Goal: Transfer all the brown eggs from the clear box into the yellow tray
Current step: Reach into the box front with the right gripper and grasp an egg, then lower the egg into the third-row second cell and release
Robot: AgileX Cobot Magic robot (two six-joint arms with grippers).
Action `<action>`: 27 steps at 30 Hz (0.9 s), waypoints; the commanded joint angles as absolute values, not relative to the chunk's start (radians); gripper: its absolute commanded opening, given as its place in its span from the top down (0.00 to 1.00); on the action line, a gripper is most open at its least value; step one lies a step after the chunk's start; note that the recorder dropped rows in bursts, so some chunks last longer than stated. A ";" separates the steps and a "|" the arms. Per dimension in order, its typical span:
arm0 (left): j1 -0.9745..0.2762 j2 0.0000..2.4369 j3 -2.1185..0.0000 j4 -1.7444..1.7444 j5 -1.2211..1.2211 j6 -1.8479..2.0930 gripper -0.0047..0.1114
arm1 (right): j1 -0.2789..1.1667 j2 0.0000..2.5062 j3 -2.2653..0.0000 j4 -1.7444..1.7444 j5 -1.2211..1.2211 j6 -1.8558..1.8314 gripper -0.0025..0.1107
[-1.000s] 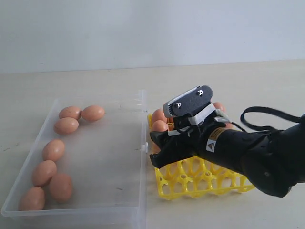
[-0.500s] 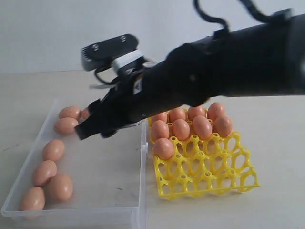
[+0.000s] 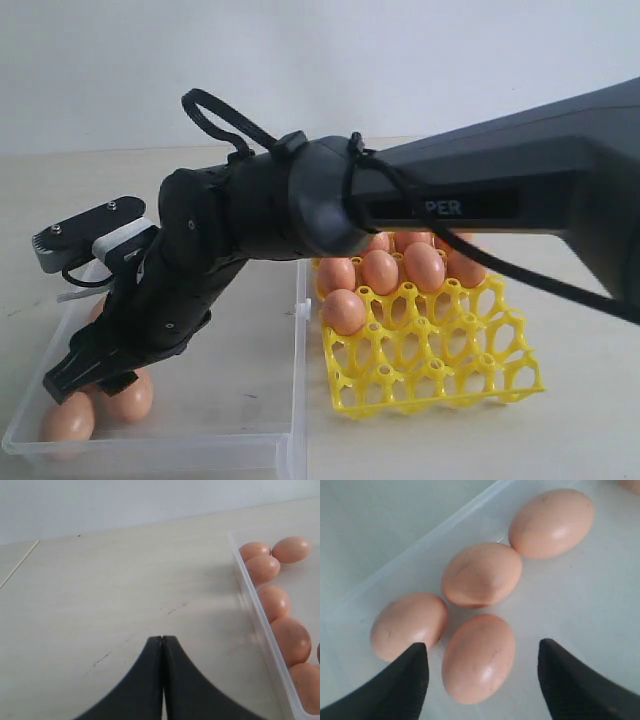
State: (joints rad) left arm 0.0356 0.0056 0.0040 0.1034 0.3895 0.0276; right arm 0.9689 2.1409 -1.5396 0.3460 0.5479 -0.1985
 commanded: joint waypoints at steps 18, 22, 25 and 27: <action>0.028 0.000 0.000 0.101 0.380 0.023 0.96 | 0.962 2.180 -1.603 0.251 0.546 -0.198 0.98; 0.028 0.000 0.000 0.101 0.380 0.023 0.96 | 0.941 2.069 -1.482 0.185 0.326 -0.198 0.98; 0.028 0.000 0.000 0.101 0.380 0.023 0.96 | 0.924 1.977 -1.352 0.154 0.138 -0.198 0.98; 0.028 0.000 0.000 0.101 0.380 0.023 0.96 | 0.908 1.924 -1.253 0.154 0.029 -0.198 0.98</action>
State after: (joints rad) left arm 0.0356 0.0056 0.0040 0.1034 0.3895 0.0276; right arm 0.9312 1.9953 -1.3617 0.1741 0.1900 -0.1966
